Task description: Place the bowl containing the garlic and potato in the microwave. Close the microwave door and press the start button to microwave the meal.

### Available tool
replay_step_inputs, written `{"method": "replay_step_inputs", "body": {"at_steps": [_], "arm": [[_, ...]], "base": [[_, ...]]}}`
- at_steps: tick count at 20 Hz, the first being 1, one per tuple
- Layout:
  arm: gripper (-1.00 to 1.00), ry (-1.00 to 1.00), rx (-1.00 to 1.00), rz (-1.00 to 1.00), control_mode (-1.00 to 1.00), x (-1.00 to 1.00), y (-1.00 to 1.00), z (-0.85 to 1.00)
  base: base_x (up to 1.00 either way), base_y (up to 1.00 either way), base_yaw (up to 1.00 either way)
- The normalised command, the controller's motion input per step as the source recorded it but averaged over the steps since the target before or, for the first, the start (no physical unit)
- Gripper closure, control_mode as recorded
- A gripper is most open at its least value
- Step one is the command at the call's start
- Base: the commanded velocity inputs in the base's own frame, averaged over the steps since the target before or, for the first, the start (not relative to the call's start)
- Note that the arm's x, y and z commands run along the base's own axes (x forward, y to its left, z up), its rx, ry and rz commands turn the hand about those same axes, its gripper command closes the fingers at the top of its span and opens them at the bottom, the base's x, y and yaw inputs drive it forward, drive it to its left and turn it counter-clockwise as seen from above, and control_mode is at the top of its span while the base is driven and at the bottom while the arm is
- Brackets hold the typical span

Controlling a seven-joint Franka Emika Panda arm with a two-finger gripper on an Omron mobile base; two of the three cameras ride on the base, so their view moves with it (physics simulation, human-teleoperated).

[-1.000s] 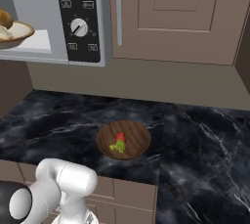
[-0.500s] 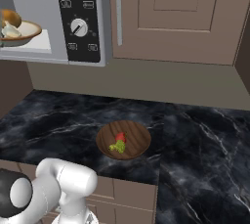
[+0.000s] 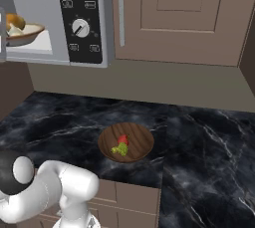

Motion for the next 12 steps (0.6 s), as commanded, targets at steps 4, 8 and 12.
{"method": "replay_step_inputs", "body": {"at_steps": [4,8,12], "arm": [[1.00,0.00,-0.11,-0.01,-1.00,0.37,0.19,-0.02],[1.00,0.00,-0.08,-0.04,-1.00,0.40,0.12,-0.12],[1.00,0.00,-0.03,-0.04,-1.00,0.40,0.03,-0.18]], "base": [[0.00,0.00,0.00],[0.00,0.00,0.00],[0.00,0.00,0.00]]}}
